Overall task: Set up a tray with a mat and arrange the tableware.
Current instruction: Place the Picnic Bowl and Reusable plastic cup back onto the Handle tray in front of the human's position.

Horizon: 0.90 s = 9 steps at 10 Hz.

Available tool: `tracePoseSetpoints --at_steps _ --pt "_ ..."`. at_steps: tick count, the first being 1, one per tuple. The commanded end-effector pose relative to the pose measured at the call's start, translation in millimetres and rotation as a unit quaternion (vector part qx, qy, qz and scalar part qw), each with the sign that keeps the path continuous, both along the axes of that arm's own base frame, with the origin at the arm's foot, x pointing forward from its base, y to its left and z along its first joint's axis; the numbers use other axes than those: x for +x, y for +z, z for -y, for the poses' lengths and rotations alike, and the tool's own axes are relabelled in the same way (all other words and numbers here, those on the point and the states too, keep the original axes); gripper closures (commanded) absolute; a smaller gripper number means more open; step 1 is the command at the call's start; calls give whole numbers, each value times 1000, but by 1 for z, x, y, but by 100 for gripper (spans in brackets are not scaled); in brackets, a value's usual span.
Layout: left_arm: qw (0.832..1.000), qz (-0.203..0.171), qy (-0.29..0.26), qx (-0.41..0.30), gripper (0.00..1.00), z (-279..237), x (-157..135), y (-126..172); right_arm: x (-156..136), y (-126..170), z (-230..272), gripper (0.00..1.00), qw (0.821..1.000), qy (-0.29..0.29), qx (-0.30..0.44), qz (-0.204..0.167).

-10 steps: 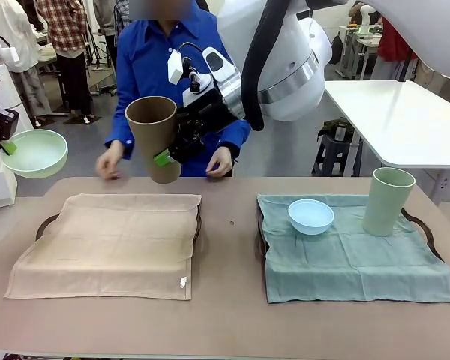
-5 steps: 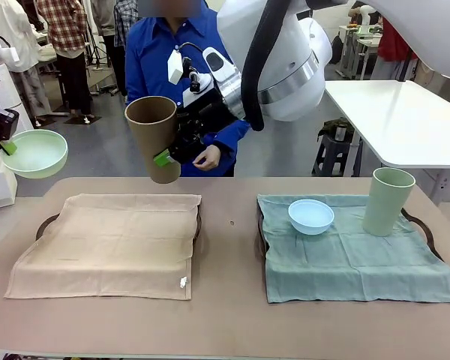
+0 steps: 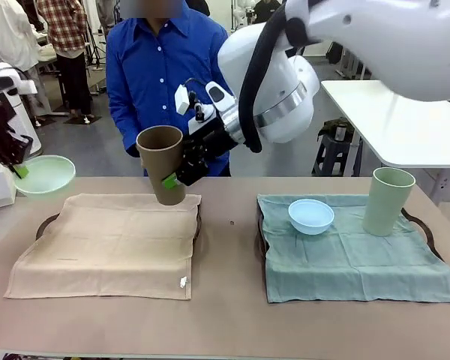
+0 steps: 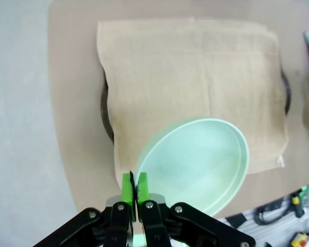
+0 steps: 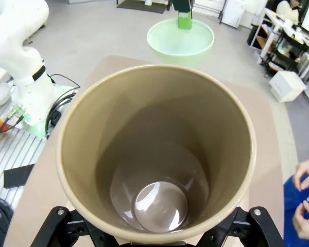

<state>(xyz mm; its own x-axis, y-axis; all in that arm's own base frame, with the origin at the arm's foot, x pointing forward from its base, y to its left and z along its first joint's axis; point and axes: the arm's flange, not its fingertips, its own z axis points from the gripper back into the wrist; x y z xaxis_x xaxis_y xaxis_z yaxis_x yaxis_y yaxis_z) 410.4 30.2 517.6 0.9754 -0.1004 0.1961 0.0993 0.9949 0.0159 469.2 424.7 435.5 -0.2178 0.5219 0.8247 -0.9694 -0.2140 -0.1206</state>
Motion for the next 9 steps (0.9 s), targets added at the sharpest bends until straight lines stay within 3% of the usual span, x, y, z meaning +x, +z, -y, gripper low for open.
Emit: tracePoseSetpoints --at_steps 1,4,9 --pt "1000 -17 -17 -12 96 4 13 -20 17 -19 -17 16 998 27 54 12" --pt "999 -39 -13 -18 96 8 34 -56 34 -49 -30 16 997 41 66 -2" --pt "998 -34 -5 -46 96 24 55 -108 43 -86 -41 16 997 41 46 -51"
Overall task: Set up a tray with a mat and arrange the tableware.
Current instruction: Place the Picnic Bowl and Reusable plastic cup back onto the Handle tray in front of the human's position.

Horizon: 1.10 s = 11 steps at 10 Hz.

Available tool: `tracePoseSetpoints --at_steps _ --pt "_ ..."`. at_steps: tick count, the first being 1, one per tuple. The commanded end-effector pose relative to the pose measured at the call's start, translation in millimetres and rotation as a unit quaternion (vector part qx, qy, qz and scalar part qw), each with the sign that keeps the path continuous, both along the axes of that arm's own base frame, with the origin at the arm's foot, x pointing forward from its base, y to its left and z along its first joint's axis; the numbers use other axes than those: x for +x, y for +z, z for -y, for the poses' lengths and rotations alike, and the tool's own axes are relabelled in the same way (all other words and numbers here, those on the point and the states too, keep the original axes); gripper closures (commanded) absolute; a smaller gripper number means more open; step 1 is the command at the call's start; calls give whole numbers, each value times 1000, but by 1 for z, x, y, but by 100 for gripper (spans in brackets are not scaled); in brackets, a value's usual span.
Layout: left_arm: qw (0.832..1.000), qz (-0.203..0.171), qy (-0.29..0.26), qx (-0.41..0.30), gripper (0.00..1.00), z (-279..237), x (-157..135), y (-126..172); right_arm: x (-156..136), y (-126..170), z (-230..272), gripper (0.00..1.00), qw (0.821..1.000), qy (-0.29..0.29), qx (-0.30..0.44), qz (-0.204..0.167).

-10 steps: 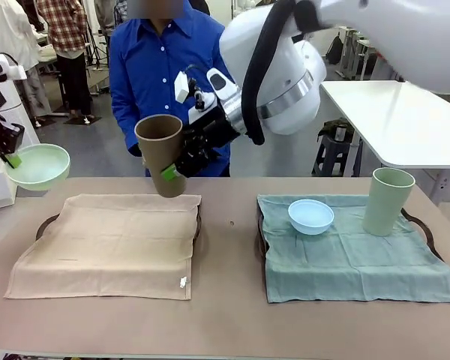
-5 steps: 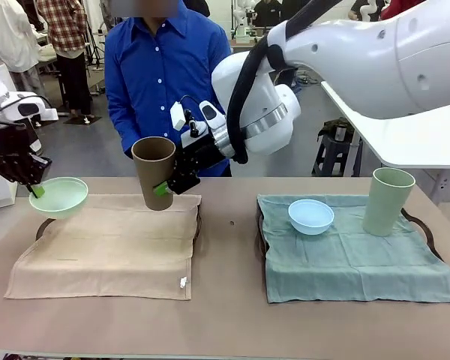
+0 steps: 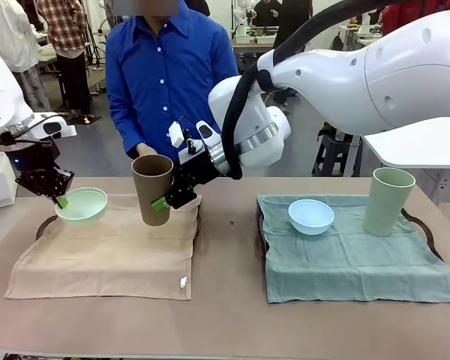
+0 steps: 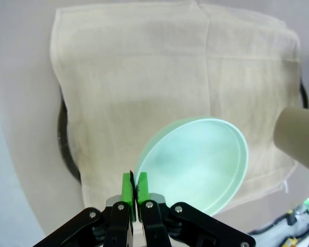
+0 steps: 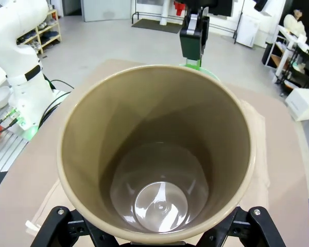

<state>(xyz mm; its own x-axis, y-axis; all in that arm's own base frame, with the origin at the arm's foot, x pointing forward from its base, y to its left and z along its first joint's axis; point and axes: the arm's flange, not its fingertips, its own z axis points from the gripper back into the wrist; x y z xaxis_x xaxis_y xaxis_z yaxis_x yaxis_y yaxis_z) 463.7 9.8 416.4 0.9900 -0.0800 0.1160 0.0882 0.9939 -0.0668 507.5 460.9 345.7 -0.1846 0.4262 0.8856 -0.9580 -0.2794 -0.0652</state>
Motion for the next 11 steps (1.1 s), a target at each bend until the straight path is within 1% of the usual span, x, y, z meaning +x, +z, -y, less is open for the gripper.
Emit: tracePoseSetpoints --at_steps 1,5,11 --pt "1000 5 -8 -10 96 7 4 -15 5 -2 -6 16 1000 4 -10 -12" --pt "1000 -1 -4 -14 96 4 9 -28 12 -24 -3 16 999 -6 -29 -27" --pt "999 -9 -21 -26 96 1 18 -56 22 -43 3 16 997 -24 -52 -43"
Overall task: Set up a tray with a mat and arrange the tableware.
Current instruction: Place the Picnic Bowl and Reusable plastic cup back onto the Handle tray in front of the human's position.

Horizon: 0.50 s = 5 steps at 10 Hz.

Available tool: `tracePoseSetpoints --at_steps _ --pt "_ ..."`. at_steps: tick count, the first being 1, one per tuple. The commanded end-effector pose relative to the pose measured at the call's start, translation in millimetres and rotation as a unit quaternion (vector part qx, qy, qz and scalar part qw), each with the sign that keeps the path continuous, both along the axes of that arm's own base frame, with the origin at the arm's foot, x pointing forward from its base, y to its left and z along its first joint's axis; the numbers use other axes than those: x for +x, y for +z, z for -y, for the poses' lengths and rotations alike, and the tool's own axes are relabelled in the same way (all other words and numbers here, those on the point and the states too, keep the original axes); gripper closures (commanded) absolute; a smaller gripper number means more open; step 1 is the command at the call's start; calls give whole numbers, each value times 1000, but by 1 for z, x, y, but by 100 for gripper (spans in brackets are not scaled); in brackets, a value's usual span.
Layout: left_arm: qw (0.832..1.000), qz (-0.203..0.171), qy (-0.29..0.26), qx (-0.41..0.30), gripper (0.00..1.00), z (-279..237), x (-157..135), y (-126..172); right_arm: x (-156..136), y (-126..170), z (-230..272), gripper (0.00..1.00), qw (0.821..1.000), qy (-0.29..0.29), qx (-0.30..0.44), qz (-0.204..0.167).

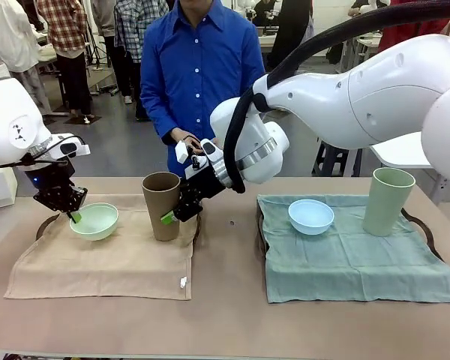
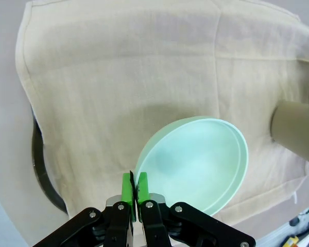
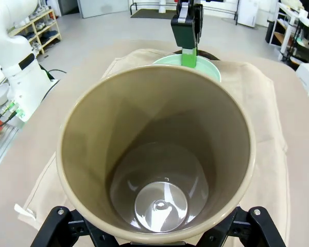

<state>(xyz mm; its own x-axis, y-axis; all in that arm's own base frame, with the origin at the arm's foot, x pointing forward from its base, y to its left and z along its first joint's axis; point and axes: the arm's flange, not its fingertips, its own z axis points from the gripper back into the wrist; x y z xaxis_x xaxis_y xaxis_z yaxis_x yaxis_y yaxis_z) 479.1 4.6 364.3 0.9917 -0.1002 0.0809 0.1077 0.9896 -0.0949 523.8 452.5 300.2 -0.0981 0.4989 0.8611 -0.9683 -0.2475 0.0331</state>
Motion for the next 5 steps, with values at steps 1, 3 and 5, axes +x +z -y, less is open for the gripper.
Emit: tracePoseSetpoints --at_steps 1,3,5 --pt "1000 7 -10 -10 46 -5 3 -5 6 1 -4 16 1000 -9 -18 -4" --pt "1000 8 -12 -7 0 -7 3 -3 5 2 -1 0 999 -21 -49 -11" --pt "1000 1 -12 -3 0 -8 1 -3 5 2 6 0 990 -72 -117 -41"
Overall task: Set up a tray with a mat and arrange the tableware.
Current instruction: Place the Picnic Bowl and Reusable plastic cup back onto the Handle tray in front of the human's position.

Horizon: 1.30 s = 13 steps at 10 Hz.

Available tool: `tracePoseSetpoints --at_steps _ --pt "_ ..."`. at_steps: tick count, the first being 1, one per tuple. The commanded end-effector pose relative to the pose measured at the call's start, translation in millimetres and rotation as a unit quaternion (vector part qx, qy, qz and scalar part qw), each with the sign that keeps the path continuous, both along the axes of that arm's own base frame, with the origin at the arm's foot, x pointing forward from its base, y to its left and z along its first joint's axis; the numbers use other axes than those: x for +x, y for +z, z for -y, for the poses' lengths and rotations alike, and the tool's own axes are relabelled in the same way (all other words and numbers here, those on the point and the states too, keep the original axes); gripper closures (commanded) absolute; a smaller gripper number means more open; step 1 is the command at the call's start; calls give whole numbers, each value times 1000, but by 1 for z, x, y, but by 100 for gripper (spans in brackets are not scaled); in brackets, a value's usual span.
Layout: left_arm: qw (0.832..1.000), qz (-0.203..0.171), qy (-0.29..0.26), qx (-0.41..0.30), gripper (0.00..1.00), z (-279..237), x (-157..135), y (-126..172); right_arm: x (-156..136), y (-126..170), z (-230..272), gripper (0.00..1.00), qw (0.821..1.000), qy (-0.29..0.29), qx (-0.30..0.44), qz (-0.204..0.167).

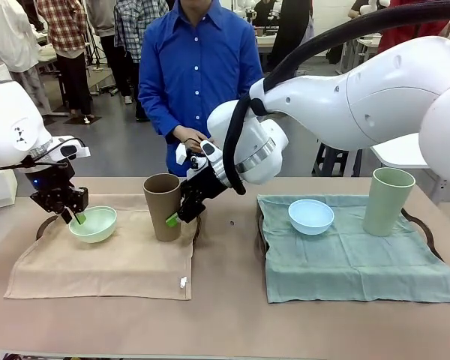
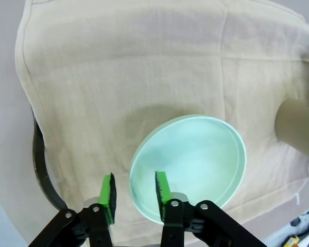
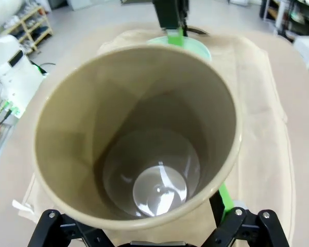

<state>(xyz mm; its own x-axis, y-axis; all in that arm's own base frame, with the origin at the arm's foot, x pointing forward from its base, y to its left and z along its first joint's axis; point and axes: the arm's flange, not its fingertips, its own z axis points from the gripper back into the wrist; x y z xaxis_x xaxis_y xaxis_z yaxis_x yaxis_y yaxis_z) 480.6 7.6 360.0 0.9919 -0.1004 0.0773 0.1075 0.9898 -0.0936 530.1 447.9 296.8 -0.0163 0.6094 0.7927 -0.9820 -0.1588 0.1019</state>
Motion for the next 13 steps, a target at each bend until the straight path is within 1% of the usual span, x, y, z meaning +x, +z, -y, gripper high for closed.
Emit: tracePoseSetpoints --at_steps 1,2,3,4,6,7,8,9,10,11,12,13 --pt "1000 -1 -17 1 15 -6 -3 2 -4 7 6 0 993 -53 -89 -52" --pt "1000 -6 -22 4 46 -8 -4 6 -7 13 12 0 990 -61 -109 -71" --pt "1000 -3 -24 5 0 -11 -7 12 -13 25 22 0 984 -82 -136 -81" --pt "1000 -2 -28 12 26 -14 -11 19 -21 41 32 0 979 -95 -145 -107" --pt "999 3 -41 15 26 -20 -23 43 -47 90 52 0 969 -109 -174 -134" --pt "999 6 -44 19 26 -22 -31 59 -62 120 67 0 959 -130 -205 -146" --pt "998 5 -51 30 26 -21 -36 77 -72 144 83 0 942 -163 -242 -168" --pt "997 2 -58 41 26 -16 -42 95 -81 166 103 0 912 -211 -283 -211" --pt "997 6 -67 42 26 -9 -47 115 -89 190 124 0 876 -261 -326 -242" --pt "996 19 -80 38 26 1 -60 138 -102 217 143 0 841 -306 -380 -235" --pt "994 33 -96 39 26 13 -67 167 -113 243 156 0 811 -349 -414 -223" --pt "992 49 -112 38 26 27 -78 195 -126 266 174 0 773 -399 -445 -212"
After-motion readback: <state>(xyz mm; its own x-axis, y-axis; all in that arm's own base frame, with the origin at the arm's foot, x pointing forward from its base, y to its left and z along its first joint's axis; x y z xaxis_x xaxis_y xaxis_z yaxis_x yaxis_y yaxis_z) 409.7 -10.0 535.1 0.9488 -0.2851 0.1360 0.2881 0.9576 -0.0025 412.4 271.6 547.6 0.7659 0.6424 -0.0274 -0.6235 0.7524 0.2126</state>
